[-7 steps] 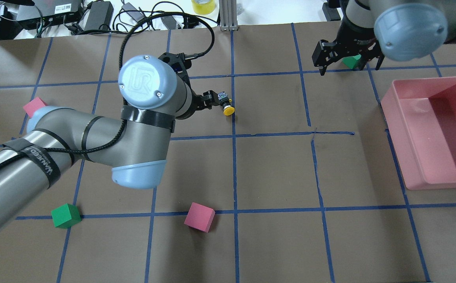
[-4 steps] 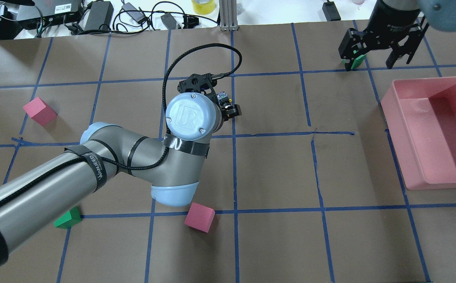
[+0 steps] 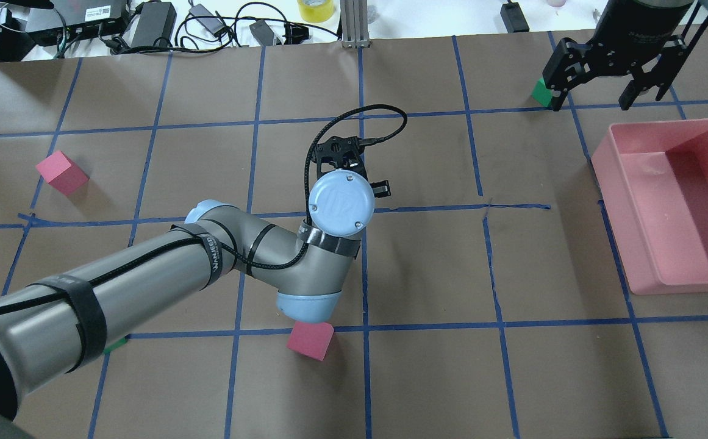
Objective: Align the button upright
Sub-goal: 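Lower the left gripper over the button switch lying on its side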
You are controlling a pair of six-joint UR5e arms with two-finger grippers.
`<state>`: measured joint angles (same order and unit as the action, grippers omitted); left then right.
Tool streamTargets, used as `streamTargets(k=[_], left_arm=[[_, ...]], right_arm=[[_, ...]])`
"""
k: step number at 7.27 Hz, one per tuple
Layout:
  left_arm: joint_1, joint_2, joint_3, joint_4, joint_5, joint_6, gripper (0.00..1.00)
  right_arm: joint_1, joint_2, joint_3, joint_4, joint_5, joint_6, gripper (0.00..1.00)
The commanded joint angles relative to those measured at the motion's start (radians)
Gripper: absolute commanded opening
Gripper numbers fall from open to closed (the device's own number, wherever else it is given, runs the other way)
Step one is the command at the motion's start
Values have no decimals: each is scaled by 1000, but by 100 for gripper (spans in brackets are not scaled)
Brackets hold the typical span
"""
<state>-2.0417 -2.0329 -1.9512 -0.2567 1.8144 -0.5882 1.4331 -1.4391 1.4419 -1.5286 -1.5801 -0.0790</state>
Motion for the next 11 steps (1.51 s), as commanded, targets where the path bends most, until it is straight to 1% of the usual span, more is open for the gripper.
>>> streamTargets(k=[1,2,3,4,5,7,9,10,11], left_arm=[[-6,-61,93,1,16,81,89],[-6,-63,122,-7,17,115,92],[-6,-64,118,-6,17,111,96],[-6,-67,113,5,38,108,100],[-6,-73,101,43,116,105,100],[-6,-127,13,332,123,106,100],[-8,-197,1,518,126,105,99],[-9,-232,14,549,134,105,99],[-9,-260,41,553,146,105,98]], right_arm=[[27,-30,2,5,28,8,100],[59,-53,17,8,29,-1,100],[69,-57,17,10,35,-5,100],[69,-54,17,10,49,-5,100],[69,-53,20,10,49,-7,100],[69,-53,23,36,34,-5,100],[73,-58,20,61,34,-8,100],[88,-57,21,62,31,-24,100],[110,-52,22,62,19,-27,100]])
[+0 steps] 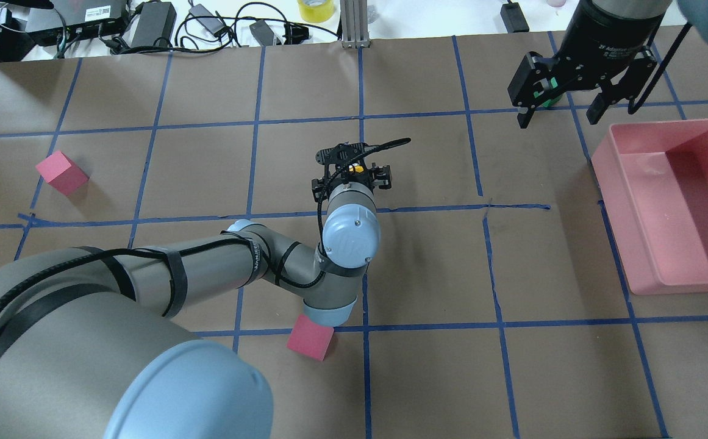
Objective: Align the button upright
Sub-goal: 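Lower the left gripper over the button switch lying on its side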
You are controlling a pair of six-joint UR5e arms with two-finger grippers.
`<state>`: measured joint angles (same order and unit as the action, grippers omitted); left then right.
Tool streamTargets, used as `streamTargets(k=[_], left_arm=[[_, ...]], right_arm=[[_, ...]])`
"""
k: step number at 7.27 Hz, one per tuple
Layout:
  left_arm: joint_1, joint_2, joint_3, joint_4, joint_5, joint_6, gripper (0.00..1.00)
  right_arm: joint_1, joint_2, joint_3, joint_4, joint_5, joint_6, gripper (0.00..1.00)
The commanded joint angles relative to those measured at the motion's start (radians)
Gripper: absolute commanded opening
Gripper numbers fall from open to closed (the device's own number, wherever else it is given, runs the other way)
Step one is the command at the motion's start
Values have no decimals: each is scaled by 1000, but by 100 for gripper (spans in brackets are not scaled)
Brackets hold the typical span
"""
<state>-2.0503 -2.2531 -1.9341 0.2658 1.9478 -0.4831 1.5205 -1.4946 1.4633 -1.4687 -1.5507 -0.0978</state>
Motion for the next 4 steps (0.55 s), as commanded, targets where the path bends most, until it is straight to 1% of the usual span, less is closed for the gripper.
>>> streamTargets(k=[1,3,4], left_arm=[[-1,-60,43,30,14,0,97],[-1,-75,62,30,26,0,91],[-1,-92,88,27,26,0,90]], right_arm=[[36,8,5,2,-63,-8,100],[38,7,29,-1,-68,-3,100],[38,8,31,-1,-66,-3,100]])
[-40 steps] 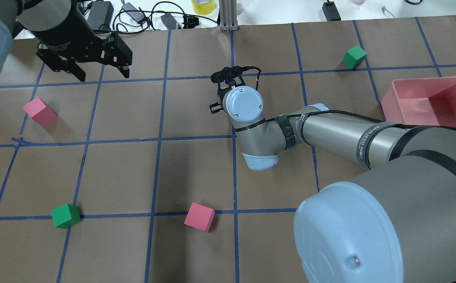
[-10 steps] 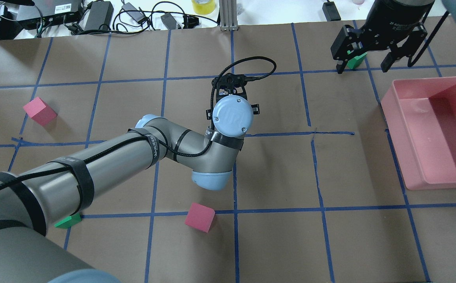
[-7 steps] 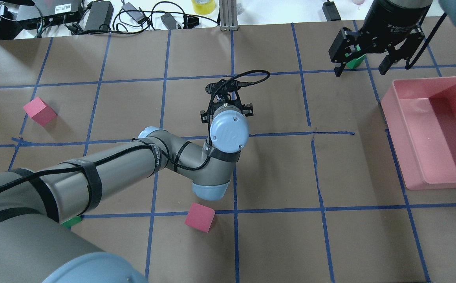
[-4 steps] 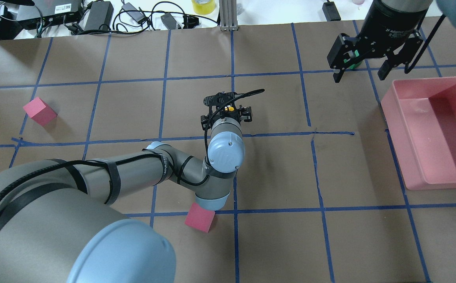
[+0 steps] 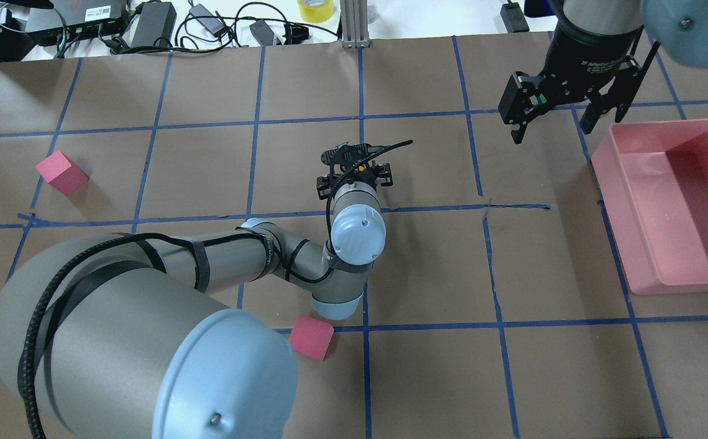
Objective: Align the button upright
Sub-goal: 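Close the left gripper on the button switch body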
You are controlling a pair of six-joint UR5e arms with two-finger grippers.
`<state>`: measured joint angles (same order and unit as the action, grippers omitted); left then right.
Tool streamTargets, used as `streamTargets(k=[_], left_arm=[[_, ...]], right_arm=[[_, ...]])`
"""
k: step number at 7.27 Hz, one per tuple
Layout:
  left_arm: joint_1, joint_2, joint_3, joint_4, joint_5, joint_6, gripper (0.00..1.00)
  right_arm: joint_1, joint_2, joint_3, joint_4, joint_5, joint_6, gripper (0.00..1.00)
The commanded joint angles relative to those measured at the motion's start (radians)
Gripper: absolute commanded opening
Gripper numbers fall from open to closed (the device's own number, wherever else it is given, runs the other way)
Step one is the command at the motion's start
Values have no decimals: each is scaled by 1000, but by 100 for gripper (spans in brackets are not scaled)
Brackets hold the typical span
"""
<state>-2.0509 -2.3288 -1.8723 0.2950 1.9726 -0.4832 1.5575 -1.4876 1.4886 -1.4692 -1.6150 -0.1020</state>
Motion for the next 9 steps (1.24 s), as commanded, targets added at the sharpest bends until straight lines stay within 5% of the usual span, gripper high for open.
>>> streamTargets(k=[1,4,6,9], left_arm=[[0,-27,33,1,2,0,90],[0,-41,27,1,6,5,87],[0,-41,25,1,8,5,66],[0,-27,21,1,6,14,15]], right_arm=[[1,1,5,-2,7,-1,100],[1,1,5,-5,10,-1,100],[1,1,5,-6,-2,-1,100],[1,1,7,-11,3,-4,100]])
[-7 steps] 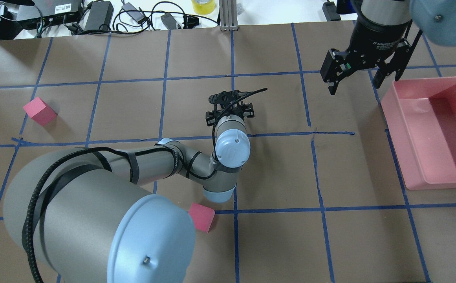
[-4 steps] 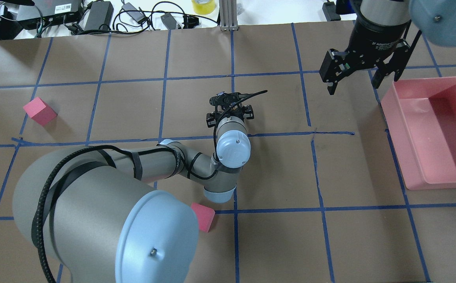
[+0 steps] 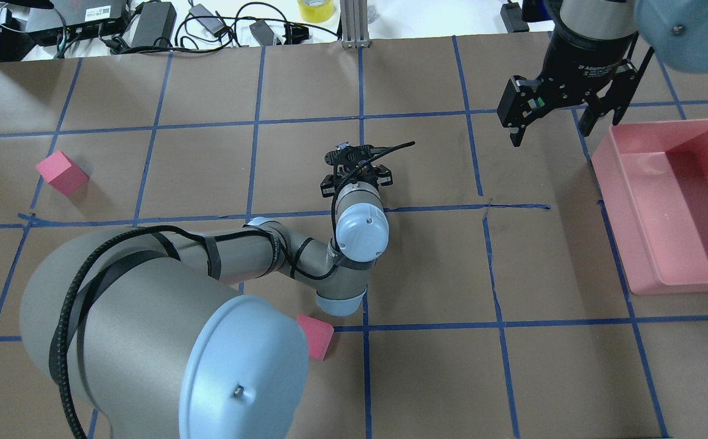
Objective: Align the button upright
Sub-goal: 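Close the left gripper on the button switch body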
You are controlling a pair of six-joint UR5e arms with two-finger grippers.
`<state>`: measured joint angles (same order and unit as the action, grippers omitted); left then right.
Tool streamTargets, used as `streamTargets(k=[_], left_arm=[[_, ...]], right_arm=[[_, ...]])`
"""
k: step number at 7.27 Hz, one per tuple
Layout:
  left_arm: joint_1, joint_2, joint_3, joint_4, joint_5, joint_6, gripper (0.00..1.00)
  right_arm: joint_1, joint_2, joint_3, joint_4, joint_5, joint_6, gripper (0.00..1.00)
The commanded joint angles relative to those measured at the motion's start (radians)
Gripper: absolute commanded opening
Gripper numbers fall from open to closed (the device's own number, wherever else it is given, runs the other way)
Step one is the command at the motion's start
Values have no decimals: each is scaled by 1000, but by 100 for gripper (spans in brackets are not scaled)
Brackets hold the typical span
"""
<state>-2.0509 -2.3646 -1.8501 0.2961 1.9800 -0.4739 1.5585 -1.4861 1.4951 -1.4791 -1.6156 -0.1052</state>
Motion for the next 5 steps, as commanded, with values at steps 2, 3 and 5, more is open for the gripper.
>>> streamTargets(k=[2,3,5], left_arm=[[0,19,-5,-3,-3,6,8],[0,42,0,-6,-12,24,8],[2,118,2,-123,-57,35,8]], right_arm=[[0,1,1,-7,8,-1,100],[0,1,1,-6,2,-8,100],[0,3,2,-7,0,-7,100]])
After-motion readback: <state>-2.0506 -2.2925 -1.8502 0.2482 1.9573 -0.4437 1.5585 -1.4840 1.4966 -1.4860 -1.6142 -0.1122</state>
